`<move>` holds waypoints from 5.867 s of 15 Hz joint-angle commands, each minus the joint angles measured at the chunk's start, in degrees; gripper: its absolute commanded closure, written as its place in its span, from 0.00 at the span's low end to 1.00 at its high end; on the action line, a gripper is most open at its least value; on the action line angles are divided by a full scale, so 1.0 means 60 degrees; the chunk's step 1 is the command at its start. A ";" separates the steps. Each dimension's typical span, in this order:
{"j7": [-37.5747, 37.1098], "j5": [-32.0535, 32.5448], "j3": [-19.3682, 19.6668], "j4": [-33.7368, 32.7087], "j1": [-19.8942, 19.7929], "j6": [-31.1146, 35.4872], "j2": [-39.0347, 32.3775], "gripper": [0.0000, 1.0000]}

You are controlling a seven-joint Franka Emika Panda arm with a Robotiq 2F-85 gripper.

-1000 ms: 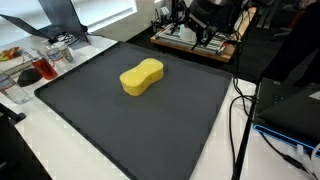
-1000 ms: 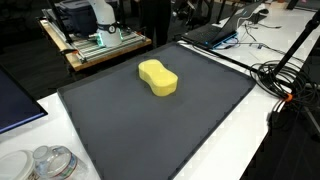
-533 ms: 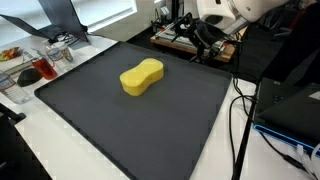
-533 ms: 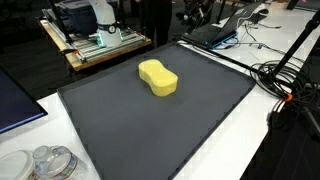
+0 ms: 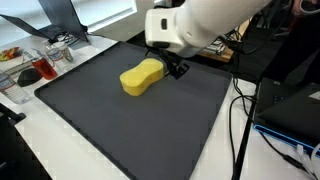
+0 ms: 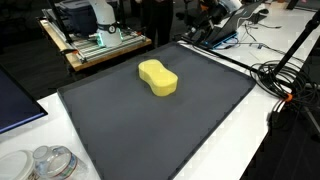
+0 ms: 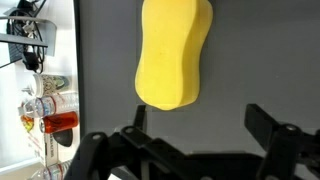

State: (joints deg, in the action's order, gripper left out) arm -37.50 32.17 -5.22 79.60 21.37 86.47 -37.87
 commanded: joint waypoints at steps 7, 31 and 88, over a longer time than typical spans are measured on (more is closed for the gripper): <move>0.1809 -0.3212 0.0841 -0.3027 -0.1768 -0.0988 -0.1415 0.00; 0.6147 -0.5036 0.0901 -0.0592 -0.4487 0.1622 -0.0403 0.00; 1.1522 -1.0041 0.3281 1.0890 -0.6550 0.5558 0.7283 0.00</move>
State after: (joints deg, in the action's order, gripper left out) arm 36.73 -30.78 13.53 144.91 -20.10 121.13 5.33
